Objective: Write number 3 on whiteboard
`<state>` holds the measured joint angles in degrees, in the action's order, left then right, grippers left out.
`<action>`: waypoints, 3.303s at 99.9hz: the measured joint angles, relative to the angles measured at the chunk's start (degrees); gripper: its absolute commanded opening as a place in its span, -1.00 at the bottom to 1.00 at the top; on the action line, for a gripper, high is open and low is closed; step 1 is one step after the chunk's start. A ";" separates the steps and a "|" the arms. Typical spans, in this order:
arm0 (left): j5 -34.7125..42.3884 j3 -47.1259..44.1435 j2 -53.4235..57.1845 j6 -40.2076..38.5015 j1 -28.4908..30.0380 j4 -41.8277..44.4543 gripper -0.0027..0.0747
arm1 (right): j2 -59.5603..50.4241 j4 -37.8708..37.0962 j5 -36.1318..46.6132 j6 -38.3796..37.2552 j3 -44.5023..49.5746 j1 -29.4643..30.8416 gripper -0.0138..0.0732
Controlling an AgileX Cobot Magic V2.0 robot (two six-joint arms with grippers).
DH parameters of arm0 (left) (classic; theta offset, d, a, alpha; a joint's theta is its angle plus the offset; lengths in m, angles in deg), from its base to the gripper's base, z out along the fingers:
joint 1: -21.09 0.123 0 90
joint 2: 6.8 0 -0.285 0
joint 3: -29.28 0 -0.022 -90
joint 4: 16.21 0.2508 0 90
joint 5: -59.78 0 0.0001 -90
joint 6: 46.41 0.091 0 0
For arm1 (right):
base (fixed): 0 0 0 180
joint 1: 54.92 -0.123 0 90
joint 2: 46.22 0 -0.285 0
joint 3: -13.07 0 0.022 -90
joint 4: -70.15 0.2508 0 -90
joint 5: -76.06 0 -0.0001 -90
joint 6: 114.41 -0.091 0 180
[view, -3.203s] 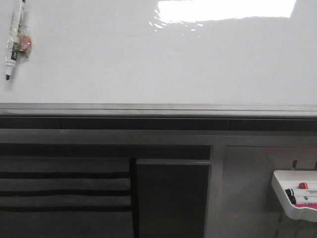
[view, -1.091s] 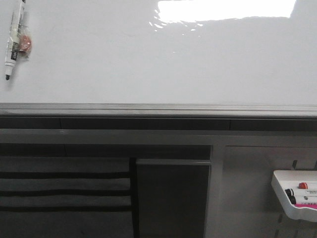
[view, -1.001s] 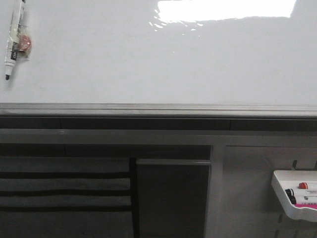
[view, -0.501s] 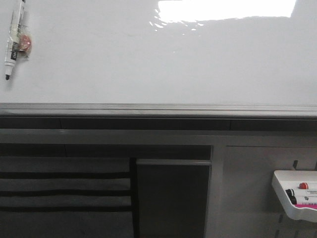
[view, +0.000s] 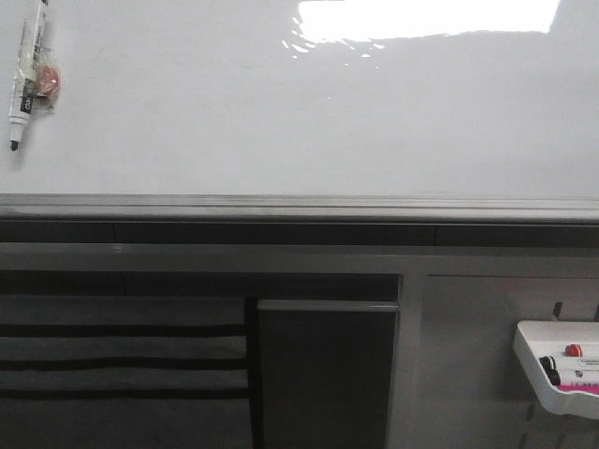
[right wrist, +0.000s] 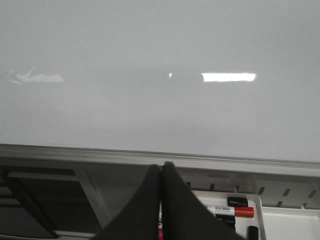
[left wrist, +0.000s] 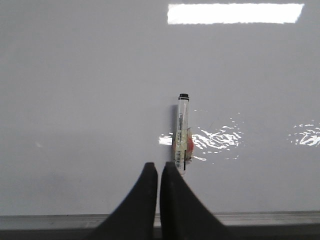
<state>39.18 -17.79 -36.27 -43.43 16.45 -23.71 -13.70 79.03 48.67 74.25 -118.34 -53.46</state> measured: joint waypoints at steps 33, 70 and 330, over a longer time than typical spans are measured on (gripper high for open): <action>0.00 0.00 -7.89 1.09 0.00 1.50 -0.09 | 6.85 0.14 0.51 0.00 0.00 0.00 -0.01; 1.27 2.23 -23.10 3.14 -5.63 1.50 0.20 | 15.47 5.26 -2.33 0.00 -6.82 -8.84 0.16; -35.43 28.91 -51.56 62.94 -29.78 -27.26 -0.98 | 42.69 37.28 -30.10 50.15 -30.01 -26.32 0.16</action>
<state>3.75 11.12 -87.83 19.51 -13.33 -50.98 28.99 116.31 18.57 124.40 -148.35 -79.78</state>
